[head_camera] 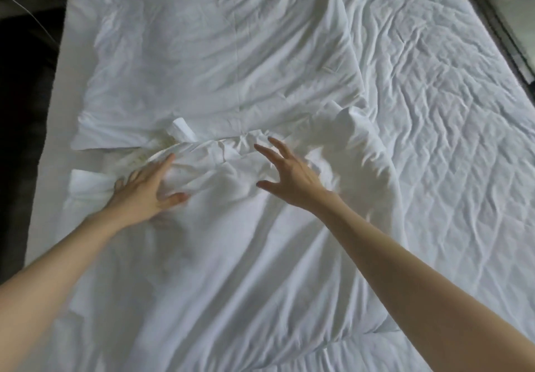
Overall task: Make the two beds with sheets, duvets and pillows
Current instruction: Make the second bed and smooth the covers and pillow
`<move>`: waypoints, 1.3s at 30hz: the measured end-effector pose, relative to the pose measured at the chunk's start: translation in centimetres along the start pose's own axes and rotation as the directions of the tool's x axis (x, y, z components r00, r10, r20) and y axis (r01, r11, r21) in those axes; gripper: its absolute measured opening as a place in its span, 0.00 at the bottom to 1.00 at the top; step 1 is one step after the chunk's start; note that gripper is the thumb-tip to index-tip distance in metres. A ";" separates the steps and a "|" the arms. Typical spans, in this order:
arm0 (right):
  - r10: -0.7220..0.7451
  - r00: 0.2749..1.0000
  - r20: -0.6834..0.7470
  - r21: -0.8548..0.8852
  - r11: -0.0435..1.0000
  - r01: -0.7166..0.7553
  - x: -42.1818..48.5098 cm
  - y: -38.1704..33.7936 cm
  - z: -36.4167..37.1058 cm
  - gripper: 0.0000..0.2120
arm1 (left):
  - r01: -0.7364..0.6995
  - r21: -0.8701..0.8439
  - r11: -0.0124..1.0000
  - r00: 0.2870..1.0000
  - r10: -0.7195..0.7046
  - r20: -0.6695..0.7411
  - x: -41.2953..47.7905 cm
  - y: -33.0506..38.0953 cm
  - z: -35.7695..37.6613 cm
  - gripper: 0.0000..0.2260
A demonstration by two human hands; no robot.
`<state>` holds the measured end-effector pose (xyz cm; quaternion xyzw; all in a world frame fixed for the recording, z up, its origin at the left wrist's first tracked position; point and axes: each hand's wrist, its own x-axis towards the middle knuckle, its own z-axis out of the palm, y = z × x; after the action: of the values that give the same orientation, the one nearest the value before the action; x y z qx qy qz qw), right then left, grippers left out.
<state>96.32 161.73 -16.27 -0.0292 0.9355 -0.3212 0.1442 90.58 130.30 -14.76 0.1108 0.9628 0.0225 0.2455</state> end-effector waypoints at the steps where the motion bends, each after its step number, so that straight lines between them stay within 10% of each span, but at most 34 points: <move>1: -0.022 0.998 0.059 0.051 0.999 0.019 0.8 -1.3 0.7 0.38 | 0.012 0.004 1.000 0.999 -0.013 0.031 -0.4 -1.0 -0.3 0.47; 8: 0.030 0.942 0.335 0.027 0.999 -0.041 3.4 -6.4 6.7 0.52 | -0.211 0.082 0.974 0.973 0.201 0.115 -0.9 -7.6 0.5 0.53; 18: -0.010 0.996 -0.087 -0.122 0.993 0.000 -0.4 -10.9 5.2 0.10 | -0.198 0.130 0.971 0.977 0.185 0.109 -0.1 -14.0 2.4 0.54; 23: -0.136 0.966 -0.221 -0.107 0.988 0.115 -1.4 -14.0 3.2 0.09 | -0.356 0.126 0.926 0.933 0.345 0.100 2.4 -15.0 1.8 0.21; 29: -0.055 0.953 -0.296 -0.037 0.998 0.046 -3.1 -15.6 1.9 0.07 | -0.267 0.258 0.929 0.958 0.227 0.174 2.8 -16.1 0.7 0.20; 34: 0.164 0.920 -0.356 -0.161 0.959 -0.233 -2.1 -15.5 3.7 0.07 | -0.153 0.240 0.959 0.966 0.197 -0.170 1.4 -16.7 -0.2 0.12; 39: 0.176 0.768 -0.616 -0.124 0.941 -0.315 -0.3 -17.2 2.5 0.12 | -0.028 -0.147 0.989 0.835 -0.058 -0.547 0.4 -21.1 -6.2 0.06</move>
<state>96.72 146.68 -7.58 0.1806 0.9582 -0.1864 -0.1205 82.99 109.90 -11.52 0.0735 0.9891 0.1230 -0.0337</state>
